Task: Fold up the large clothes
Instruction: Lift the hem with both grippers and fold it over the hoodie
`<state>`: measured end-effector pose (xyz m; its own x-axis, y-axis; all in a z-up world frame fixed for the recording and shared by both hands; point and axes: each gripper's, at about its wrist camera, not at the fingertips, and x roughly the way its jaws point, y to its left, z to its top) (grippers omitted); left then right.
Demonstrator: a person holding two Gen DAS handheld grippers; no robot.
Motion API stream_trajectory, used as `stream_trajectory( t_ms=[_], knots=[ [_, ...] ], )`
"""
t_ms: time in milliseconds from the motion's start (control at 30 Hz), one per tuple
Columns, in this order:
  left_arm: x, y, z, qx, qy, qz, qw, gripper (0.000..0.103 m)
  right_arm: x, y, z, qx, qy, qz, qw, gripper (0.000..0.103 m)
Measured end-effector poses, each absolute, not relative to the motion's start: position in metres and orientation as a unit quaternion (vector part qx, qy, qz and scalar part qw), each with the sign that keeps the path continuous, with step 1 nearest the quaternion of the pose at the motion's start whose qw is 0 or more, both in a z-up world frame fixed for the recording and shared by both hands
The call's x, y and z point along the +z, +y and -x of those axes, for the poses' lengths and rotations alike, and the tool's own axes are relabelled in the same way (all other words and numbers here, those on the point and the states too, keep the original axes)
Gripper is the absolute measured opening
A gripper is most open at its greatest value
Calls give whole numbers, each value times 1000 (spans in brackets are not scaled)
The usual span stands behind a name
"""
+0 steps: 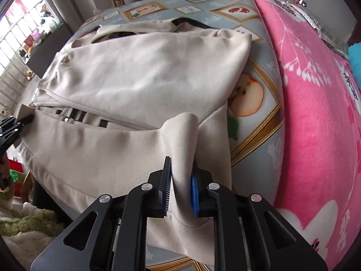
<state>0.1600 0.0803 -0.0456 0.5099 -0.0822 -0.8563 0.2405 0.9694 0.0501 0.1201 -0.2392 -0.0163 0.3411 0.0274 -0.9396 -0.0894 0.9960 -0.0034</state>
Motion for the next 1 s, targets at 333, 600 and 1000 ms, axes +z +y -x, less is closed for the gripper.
stream_trajectory(
  t_ms=[333, 600, 1000],
  knots=[
    [-46, 80, -160, -94, 485, -83, 865, 9, -21, -211, -108, -12, 538, 128, 833, 16],
    [-45, 79, -159, -92, 481, -89, 868, 10, -28, -193, -98, -49, 505, 187, 841, 16],
    [-36, 92, -144, -104, 445, -58, 887, 6, -9, -190, -67, -101, 444, 132, 880, 6]
  ],
)
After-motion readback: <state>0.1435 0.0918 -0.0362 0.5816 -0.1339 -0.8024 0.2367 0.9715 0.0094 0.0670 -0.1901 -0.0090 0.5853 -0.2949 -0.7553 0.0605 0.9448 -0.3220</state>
